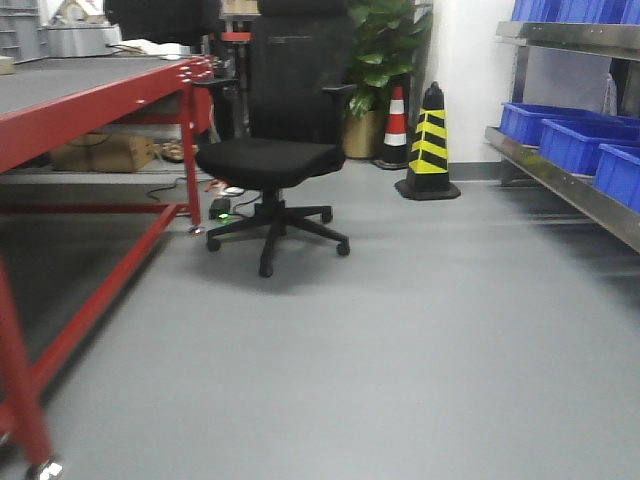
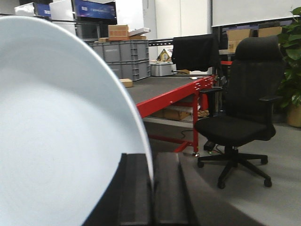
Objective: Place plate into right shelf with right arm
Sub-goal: 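Drive the base to the steel shelf holding the plate in the right gripper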
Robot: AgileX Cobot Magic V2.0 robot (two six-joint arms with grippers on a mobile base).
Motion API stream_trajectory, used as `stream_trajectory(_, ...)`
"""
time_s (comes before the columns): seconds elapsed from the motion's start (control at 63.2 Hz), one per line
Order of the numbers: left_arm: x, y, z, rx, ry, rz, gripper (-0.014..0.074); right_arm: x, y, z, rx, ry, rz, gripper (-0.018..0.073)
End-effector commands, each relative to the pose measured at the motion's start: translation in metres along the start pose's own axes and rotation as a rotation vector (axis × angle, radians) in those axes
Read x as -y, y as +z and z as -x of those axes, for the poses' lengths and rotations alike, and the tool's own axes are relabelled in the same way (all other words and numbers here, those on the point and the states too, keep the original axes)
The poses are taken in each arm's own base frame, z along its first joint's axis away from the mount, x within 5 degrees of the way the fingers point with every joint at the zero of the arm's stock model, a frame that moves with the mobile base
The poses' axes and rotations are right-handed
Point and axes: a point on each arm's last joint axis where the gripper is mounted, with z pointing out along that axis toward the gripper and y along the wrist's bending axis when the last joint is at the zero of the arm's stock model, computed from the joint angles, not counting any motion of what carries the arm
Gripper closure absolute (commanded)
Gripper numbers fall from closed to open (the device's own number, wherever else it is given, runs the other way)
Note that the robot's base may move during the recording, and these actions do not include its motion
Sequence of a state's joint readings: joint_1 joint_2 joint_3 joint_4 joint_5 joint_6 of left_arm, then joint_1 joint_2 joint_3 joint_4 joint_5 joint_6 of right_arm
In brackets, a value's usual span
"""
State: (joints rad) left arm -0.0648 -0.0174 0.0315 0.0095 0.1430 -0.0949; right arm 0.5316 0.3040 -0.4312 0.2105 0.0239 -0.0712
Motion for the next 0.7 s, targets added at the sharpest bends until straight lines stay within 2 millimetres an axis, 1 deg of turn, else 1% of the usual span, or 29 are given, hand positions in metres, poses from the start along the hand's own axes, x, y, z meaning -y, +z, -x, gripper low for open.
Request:
stream_trajectory(0.0,0.0008,0.0000,0.0044,0.077,-0.008,-0.015,0.0643,-0.0003,0.0004,0.0176,0.117,-0.009,-0.009,0.0502)
stream_trajectory(0.68,0.0008,0.0000,0.0044,0.077,-0.008,-0.015,0.0643,-0.0003,0.0004,0.0176,0.117,-0.009,-0.009,0.0502)
